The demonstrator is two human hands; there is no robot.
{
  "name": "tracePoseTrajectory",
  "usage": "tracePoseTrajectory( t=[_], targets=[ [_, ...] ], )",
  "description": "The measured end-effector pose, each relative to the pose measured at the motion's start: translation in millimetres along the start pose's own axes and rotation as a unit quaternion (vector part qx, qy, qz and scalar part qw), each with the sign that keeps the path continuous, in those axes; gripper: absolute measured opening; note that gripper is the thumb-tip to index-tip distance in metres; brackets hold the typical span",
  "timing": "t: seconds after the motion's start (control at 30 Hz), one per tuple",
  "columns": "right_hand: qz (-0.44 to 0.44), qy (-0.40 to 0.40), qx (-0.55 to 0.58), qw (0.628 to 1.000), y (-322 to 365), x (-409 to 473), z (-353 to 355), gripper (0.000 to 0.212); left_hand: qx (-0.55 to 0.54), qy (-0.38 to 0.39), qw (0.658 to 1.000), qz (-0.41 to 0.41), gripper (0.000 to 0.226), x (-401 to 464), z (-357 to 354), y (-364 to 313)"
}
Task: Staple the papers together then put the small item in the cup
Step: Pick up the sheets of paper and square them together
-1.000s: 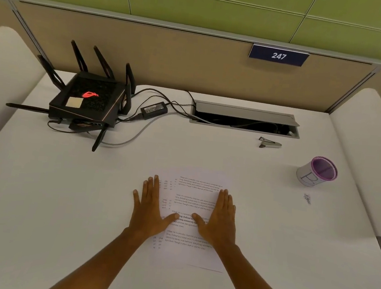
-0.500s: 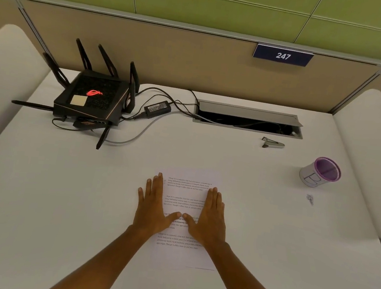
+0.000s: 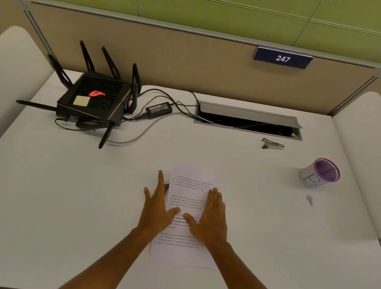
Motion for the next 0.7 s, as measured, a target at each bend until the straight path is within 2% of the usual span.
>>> tracePoseTrajectory(
  t=[0.1, 0.23, 0.3, 0.4, 0.53, 0.6, 0.7],
  targets=[
    [0.001, -0.001, -0.006, 1.000, 0, -1, 1, 0.123, -0.047, -0.037, 0.997, 0.051, 0.117, -10, 4, -5],
    [0.001, 0.010, 0.010, 1.000, 2, -1, 1, 0.122, -0.111, -0.072, 0.989, 0.061, 0.107, -22, 6, -6],
    [-0.013, 0.004, 0.087, 0.996, 3, -2, 8, 0.118, -0.139, -0.076, 0.985, 0.064, 0.097, -26, 6, -6],
    [-0.049, -0.041, 0.241, 0.968, -4, -6, 25, 0.108, -0.186, -0.091, 0.977, 0.059, 0.081, -30, 12, -5],
    [-0.088, -0.070, 0.353, 0.929, -24, -10, 50, 0.108, -0.228, -0.092, 0.967, 0.070, 0.062, -34, 24, -2],
    [-0.097, -0.032, 0.402, 0.910, -26, -14, 58, 0.096, -0.249, -0.081, 0.962, 0.080, 0.059, -36, 28, -5],
    [-0.088, 0.018, 0.448, 0.889, -18, -21, 62, 0.066, -0.256, -0.048, 0.963, 0.074, 0.054, -40, 28, -15]
  ],
)
Point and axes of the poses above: each hand's wrist, its own x-axis towards the middle knuckle, its own z-axis out of the back of the hand, y = z × x, the point moved 2 cm from there along x, towards the middle knuckle, and after that the axes turned 12 degrees about x, right-handed, at the moved point
